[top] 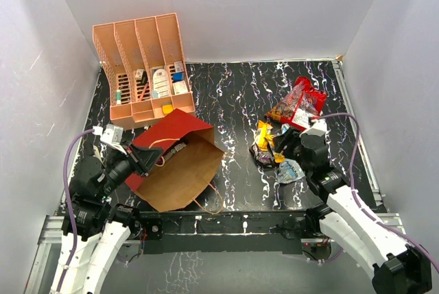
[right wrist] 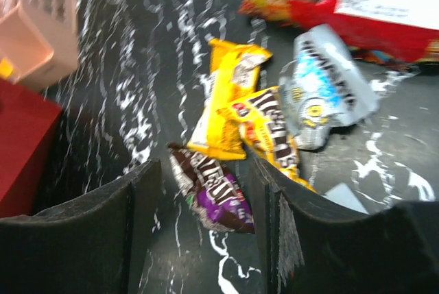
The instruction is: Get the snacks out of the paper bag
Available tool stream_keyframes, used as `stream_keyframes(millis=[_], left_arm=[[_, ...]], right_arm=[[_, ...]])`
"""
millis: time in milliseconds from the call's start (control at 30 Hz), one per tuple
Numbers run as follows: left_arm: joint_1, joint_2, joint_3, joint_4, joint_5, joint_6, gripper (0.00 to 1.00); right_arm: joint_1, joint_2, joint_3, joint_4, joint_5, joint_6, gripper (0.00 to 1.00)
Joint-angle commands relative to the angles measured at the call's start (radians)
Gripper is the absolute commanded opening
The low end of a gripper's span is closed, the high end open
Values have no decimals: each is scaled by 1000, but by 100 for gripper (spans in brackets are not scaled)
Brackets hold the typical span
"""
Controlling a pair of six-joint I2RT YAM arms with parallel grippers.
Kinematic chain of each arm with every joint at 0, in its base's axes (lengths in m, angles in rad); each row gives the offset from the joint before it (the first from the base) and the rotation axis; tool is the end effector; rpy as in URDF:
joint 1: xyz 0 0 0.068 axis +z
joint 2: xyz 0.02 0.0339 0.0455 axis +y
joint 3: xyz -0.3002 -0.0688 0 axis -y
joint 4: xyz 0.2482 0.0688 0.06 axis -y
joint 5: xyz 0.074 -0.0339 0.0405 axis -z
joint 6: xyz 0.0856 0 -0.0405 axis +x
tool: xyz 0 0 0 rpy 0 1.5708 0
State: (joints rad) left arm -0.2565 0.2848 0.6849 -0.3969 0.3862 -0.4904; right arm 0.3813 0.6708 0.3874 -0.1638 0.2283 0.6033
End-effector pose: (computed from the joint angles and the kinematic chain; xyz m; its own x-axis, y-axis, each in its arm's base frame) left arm 0.0793 -0.0541 0.3503 -0.2796 -0.3777 -0.8827 0.5302 0.7058 -0.4699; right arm 0.1760 0.0497 0.2203 -0.4287 0.4235 -0.7980 0.0852 0.8983 0.4310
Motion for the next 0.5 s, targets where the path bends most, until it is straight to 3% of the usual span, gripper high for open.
stream_keyframes(millis=[0,267,367,467], left_arm=[[6,16,1,27,72,16,0],[5,92,98,-128,70,66,0],[5,65,71,-96,87,75,0],[5,46,46,-62,101,60,0]], right_arm=[[-3,36,15,150,-300,-113,58],[6,168,136,258,-680,-162,71],[76,207,153,310,-727,-167,74],[234,222,180,327,-663,-243,77]])
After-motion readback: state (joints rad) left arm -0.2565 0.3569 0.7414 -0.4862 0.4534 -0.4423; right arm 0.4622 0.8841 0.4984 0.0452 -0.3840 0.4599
